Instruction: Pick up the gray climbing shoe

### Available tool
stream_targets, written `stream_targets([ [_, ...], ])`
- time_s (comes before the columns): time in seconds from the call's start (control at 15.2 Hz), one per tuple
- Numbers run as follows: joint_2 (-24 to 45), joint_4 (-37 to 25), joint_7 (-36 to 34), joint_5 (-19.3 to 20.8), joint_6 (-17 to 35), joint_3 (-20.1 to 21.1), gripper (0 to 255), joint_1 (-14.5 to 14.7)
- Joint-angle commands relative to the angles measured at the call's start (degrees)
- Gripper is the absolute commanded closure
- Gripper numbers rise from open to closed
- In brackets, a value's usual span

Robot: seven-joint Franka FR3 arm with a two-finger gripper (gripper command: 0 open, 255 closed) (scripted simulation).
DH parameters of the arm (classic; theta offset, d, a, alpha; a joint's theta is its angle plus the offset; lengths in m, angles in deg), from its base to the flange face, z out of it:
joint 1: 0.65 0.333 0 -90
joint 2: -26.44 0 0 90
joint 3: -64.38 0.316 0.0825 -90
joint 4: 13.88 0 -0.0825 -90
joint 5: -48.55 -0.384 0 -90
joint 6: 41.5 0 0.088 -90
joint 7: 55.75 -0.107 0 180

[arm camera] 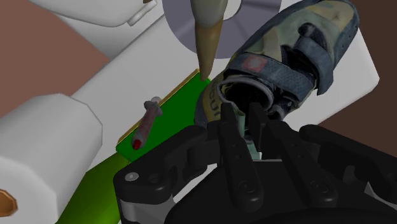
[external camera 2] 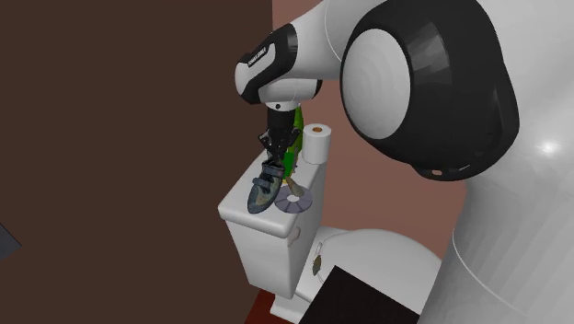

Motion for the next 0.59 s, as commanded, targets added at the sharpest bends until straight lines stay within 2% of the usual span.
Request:
stream_targets([
  [0.0,-0.01,-0.01,0.0,-0.01,0.01,0.01,255,0.01],
  [0.53,-1.71,-3.55,-0.96,1.11,-5.01,-0.11,255,0.12],
])
